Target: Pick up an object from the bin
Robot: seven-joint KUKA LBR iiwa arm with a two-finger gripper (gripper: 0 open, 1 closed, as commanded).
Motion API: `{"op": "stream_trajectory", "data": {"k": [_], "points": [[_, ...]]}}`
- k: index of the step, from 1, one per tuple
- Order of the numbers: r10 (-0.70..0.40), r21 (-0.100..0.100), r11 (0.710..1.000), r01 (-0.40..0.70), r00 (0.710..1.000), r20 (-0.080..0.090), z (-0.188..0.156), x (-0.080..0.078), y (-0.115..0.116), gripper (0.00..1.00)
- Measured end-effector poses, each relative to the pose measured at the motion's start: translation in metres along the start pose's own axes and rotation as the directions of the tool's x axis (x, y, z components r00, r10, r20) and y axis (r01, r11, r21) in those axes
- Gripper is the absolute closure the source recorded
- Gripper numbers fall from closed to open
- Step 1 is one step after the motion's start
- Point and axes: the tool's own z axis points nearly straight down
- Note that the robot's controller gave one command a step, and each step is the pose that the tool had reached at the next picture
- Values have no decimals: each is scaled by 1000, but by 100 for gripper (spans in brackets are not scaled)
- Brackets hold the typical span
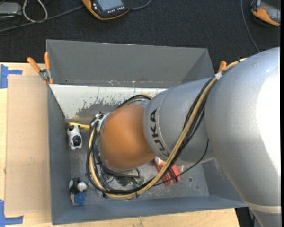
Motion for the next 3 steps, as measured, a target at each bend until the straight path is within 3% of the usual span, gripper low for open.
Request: {"op": "stream_trajectory", "data": {"k": [2, 3], "points": [[3, -1, 1000, -3, 1000, 1, -33, -1, 1, 100], [5, -2, 1000, -5, 1000, -4, -67, 0, 2, 100]]}}
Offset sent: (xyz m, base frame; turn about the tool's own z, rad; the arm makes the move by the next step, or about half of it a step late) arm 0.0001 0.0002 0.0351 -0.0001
